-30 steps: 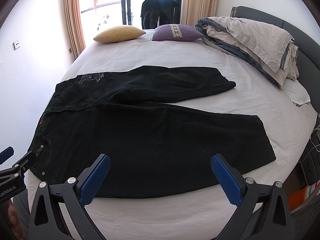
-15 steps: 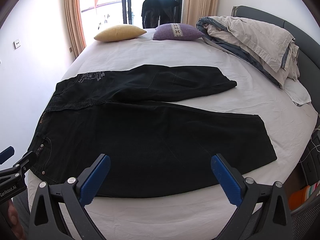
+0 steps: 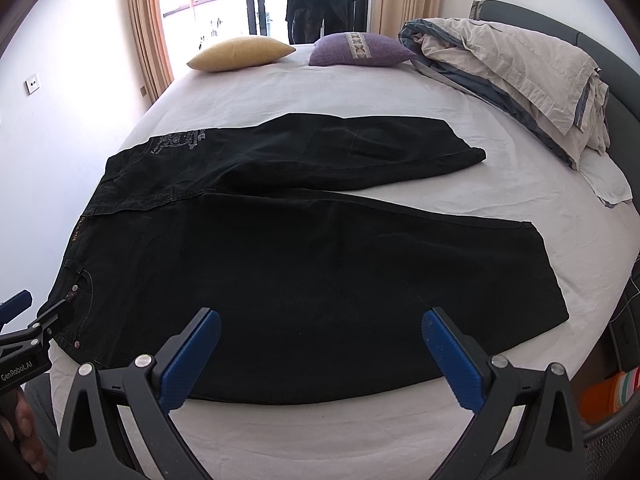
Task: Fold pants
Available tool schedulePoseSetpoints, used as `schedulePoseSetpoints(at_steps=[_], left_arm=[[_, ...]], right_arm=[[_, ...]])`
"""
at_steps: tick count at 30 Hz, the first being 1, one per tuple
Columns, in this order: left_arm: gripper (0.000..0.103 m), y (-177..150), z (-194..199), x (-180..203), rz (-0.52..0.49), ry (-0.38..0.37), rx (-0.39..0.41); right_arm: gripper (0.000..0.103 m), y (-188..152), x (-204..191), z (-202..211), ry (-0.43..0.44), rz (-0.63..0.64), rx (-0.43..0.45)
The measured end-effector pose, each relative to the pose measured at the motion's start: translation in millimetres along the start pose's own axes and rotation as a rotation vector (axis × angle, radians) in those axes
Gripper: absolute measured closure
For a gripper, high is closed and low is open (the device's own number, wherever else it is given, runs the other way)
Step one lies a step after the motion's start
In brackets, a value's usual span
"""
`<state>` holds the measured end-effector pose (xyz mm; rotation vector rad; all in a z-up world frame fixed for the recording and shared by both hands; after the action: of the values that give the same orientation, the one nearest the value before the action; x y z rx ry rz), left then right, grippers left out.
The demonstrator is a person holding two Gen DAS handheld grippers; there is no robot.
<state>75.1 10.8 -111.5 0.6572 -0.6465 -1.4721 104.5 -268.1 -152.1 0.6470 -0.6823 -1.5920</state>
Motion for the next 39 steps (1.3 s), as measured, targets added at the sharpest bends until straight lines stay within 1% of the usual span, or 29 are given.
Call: schedulePoseSetpoints(at_steps=[4, 7, 9, 11, 13, 16, 17, 19, 20, 21, 22, 24, 26, 28, 29, 30, 32, 34, 35, 37, 39], left_arm=[[0.000, 11.8, -18.0, -12.6, 0.031, 0.000, -0.008], [0.000, 26.5, -30.7, -21.1, 0.024, 0.009, 0.004], [0.000, 39.8, -40.0, -26.0, 0.031, -0.019, 0.013], [0.000, 59.2, -51.6, -31.2, 0.036, -0.052, 0.036], [0.000, 83.4, -65.4, -36.6, 0.006, -0.066, 0.069], [0.000, 127.1, -89.0, -40.0, -0.034, -0.122, 0.143], [0.000, 140.0, -101.0, -43.1, -0.070, -0.101, 0.143], [0.000, 160.8, -133.6, -50.9, -0.208, -0.002, 0.061], [0.000, 171.5, -148.6, -51.9, -0.250, 0.002, 0.036], [0.000, 184.0, -159.9, -52.0, -0.260, -0.019, 0.042], [0.000, 196.8, -172.2, -53.2, -0.278, -0.023, 0.050], [0.000, 214.4, -198.7, -54.3, -0.353, 0.005, 0.034], [0.000, 222.0, -228.3, -48.9, -0.404, -0.048, -0.013], [0.000, 224.6, -252.3, -42.0, -0.413, -0.130, -0.062], [0.000, 224.7, -261.9, -37.7, -0.431, -0.158, -0.080], [0.000, 224.5, -272.2, -35.1, -0.460, -0.175, -0.096], [0.000, 227.2, -290.9, -35.3, -0.510, -0.164, -0.109], [0.000, 228.8, -303.4, -32.6, -0.539, -0.201, -0.116], [0.000, 229.0, -309.7, -32.7, -0.552, -0.211, -0.125], [0.000, 222.5, -323.6, -30.8, -0.581, -0.242, -0.164], [0.000, 211.8, -335.2, -28.5, -0.615, -0.257, -0.198]], right_arm=[[0.000, 4.0, 3.7, -12.6, 0.024, -0.002, -0.011], [0.000, 12.2, 5.3, -20.9, 0.055, -0.004, -0.005], [0.000, 20.7, 4.3, -25.9, 0.092, 0.004, 0.005], [0.000, 32.8, 2.7, -33.0, 0.129, 0.029, 0.023], [0.000, 46.9, 1.0, -40.7, 0.176, 0.056, 0.038], [0.000, 74.8, -3.5, -56.3, 0.259, 0.111, 0.069], [0.000, 86.4, -5.5, -63.1, 0.292, 0.135, 0.081], [0.000, 107.4, -11.6, -79.0, 0.349, 0.184, 0.094], [0.000, 118.4, -14.1, -90.2, 0.366, 0.210, 0.091], [0.000, 127.0, -17.2, -100.2, 0.378, 0.232, 0.087], [0.000, 137.0, -22.4, -112.3, 0.402, 0.257, 0.082], [0.000, 155.0, -32.0, -136.5, 0.440, 0.292, 0.069], [0.003, 172.6, -45.3, -158.0, 0.499, 0.318, 0.058], [0.004, 184.9, -60.1, -176.9, 0.565, 0.363, 0.050], [0.005, 188.6, -65.7, -186.5, 0.579, 0.391, 0.041], [0.006, 193.6, -72.0, -198.5, 0.590, 0.416, 0.024], [0.012, 199.6, -81.2, -219.4, 0.608, 0.448, -0.009], [0.019, 204.1, -89.4, -239.0, 0.635, 0.483, -0.042], [0.019, 203.8, -91.9, -244.8, 0.643, 0.502, -0.047], [0.024, 204.6, -99.8, -260.7, 0.654, 0.560, -0.062], [0.027, 200.3, -103.4, -276.5, 0.656, 0.583, -0.105]])
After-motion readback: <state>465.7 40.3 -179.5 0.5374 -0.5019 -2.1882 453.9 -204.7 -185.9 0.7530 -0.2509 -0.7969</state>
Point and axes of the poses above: each gripper's, at about its wrist camera, not at the fingertips, and z roughly against the way its jaws point, x to its right, y to its top, the point moved 9 cm from there along -z, roughly the way its jaws point, and after that the axes turned 14 degrees about x, right-handed, at the moved point
